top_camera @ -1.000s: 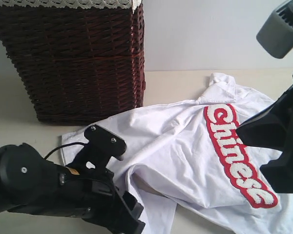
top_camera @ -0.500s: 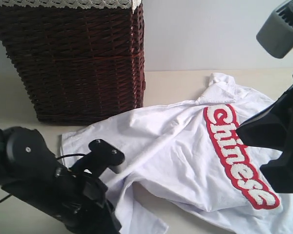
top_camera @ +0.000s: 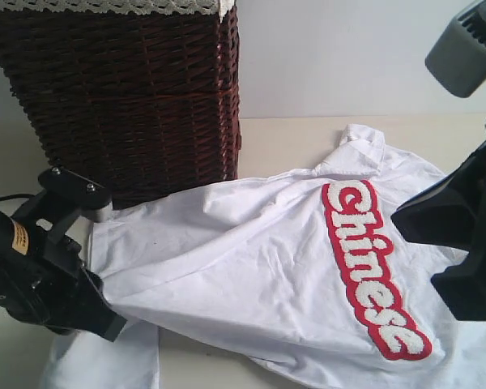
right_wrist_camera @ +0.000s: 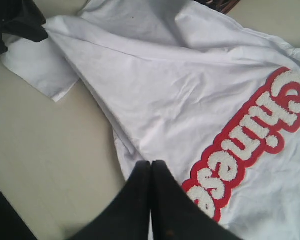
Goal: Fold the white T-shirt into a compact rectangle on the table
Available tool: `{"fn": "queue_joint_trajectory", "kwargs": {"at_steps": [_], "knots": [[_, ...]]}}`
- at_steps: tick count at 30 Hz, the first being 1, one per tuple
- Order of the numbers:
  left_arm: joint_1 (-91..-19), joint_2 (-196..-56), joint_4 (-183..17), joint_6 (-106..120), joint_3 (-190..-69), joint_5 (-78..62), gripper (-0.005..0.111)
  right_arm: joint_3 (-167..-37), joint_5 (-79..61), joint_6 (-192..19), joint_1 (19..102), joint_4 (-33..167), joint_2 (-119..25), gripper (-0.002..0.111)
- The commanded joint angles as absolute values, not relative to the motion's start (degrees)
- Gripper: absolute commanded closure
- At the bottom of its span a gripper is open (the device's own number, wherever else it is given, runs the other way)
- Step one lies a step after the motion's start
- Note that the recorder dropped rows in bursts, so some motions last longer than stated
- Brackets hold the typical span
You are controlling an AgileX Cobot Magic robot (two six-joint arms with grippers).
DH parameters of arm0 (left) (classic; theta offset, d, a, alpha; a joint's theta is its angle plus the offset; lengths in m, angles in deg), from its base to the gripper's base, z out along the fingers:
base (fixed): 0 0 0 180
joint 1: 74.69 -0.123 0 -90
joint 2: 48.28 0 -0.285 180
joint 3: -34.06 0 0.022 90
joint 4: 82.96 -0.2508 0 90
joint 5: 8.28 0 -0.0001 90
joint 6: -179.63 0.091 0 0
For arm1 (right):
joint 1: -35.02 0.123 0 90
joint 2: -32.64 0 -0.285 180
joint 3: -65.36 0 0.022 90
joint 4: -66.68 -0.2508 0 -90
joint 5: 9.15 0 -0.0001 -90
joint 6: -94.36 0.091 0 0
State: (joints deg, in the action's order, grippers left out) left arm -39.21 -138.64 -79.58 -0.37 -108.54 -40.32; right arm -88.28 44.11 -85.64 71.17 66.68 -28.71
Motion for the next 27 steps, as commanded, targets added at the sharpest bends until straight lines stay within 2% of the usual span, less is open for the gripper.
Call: {"fn": "queue_joint_trajectory", "kwargs": {"at_steps": [1,2,4,8,14,23,27], "knots": [[-38.81,-137.38,-73.02,0.92,-108.59,-39.4,0.033,-88.04,43.91,-85.64,71.3,67.45,-28.47,0.108],[-38.03,-137.38,-70.4,3.33,-108.32,-41.09,0.025,-88.04,43.91,-85.64,71.3,67.45,-28.47,0.108],[-36.1,-137.38,-65.12,8.55,-107.06,-42.96,0.024,-88.04,43.91,-85.64,71.3,67.45,-28.47,0.108],[-30.35,-137.38,-55.87,14.46,-102.78,-39.94,0.045,-88.04,43.91,-85.64,71.3,67.45,-28.47,0.108],[-24.87,-137.38,-52.98,14.06,-97.46,-29.16,0.063,-88.04,43.91,-85.64,71.3,67.45,-28.47,0.108],[-25.0,-141.68,-53.47,14.05,-97.53,-16.2,0.063,-88.04,43.91,-85.64,71.3,67.45,-28.47,0.108],[-25.0,-147.62,-53.12,13.54,-98.68,-15.83,0.063,-88.04,43.91,-85.64,71.3,67.45,-28.47,0.108]]}}
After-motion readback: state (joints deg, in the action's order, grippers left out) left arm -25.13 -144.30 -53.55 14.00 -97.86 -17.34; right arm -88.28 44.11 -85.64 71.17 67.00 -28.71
